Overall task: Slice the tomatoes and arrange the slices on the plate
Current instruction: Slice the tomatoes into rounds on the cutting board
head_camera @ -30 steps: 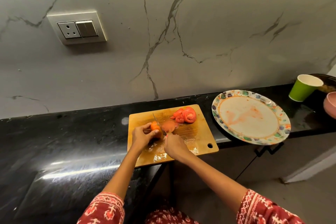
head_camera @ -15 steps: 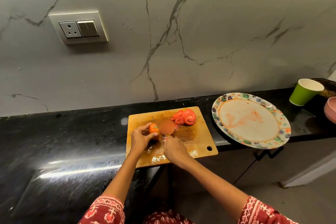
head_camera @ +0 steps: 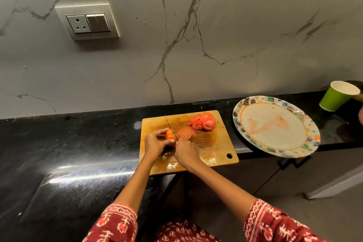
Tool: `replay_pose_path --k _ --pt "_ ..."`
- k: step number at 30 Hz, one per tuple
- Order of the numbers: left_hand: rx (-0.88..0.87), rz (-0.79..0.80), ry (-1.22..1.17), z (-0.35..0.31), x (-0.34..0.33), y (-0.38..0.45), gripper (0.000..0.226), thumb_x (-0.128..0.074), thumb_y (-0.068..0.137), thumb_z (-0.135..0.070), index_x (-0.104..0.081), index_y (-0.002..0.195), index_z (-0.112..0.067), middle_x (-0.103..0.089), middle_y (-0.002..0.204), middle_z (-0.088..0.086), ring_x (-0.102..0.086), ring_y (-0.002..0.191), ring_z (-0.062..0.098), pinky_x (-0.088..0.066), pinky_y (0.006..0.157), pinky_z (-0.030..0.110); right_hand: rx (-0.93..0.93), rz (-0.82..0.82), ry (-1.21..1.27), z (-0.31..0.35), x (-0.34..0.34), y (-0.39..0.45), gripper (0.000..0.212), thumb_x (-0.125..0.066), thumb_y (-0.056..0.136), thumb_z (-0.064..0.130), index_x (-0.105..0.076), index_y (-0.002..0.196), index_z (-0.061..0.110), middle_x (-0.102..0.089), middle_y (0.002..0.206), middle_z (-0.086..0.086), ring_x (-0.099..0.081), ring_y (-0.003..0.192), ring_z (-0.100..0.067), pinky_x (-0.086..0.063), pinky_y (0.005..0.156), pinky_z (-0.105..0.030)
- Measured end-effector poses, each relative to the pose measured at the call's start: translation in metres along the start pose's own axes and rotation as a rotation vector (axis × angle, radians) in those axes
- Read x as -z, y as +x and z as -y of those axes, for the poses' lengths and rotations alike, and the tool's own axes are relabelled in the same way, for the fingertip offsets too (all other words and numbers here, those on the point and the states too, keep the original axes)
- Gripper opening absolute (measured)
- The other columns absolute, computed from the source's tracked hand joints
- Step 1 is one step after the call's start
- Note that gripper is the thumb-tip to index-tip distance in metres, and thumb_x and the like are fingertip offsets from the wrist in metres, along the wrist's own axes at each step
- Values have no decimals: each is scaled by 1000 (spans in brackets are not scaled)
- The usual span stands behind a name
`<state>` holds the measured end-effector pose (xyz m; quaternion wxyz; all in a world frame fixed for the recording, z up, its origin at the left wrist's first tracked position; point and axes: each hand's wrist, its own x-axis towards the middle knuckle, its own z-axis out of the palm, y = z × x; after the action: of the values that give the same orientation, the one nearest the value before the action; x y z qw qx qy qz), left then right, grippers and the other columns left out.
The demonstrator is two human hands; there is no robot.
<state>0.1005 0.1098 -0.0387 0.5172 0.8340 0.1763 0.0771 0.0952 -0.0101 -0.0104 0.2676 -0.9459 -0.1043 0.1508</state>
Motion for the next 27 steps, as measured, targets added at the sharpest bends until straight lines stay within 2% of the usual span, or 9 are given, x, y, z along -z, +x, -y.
replay_pose_path --k 4,10,18,27 --pt "6 -15 -21 4 1 1 50 -77 70 -6 -61 117 -4 -62 120 14 -58 112 26 -48 95 38 12 12 -2 4 0 6 26 -40 99 15 -47 120 1 -59 118 -20 -57 108 -35 -44 80 -38" --pt "30 -49 -51 6 0 4 50 -78 69 -6 -62 116 -3 -64 117 14 -60 109 26 -50 95 43 24 -13 -28 -13 -13 -6 27 -32 101 16 -46 120 2 -58 116 -19 -55 107 -33 -34 71 -32" --pt "19 -81 -43 8 -3 3 49 -80 67 -9 -65 113 -6 -65 114 11 -60 106 22 -49 95 37 41 -83 -35 -10 -21 0 25 -31 101 13 -47 117 1 -60 111 -19 -58 102 -33 -37 69 -33" --pt "8 -80 -56 7 -1 2 47 -79 67 -5 -65 112 -3 -65 114 12 -59 106 19 -47 92 28 79 -47 -40 -17 -24 -1 29 -28 103 20 -45 118 2 -60 111 -19 -56 103 -33 -34 69 -33"
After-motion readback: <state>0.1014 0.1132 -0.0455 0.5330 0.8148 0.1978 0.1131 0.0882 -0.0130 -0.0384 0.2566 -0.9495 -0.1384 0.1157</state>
